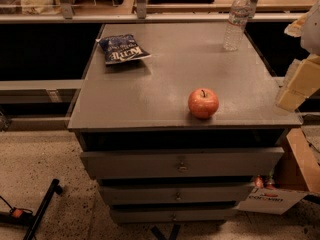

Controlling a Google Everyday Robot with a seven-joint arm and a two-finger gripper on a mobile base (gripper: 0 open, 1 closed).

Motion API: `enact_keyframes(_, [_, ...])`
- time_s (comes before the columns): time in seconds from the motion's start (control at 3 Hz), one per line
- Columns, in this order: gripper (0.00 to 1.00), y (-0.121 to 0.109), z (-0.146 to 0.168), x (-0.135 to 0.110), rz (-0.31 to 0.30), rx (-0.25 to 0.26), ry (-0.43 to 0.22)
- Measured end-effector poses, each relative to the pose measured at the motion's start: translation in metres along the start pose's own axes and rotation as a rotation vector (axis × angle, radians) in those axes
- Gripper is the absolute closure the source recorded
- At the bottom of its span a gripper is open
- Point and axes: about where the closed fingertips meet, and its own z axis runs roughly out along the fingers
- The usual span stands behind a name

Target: Move water bottle near apple

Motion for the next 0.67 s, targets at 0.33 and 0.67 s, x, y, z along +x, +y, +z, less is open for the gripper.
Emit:
enact_keyframes(0.33, [0.0,-0.003,0.0,0.003,0.054,0.016,0.033])
enact_keyframes(0.67, [0.0,-0.036,0.012,0.022,0.158,0.08,0.013])
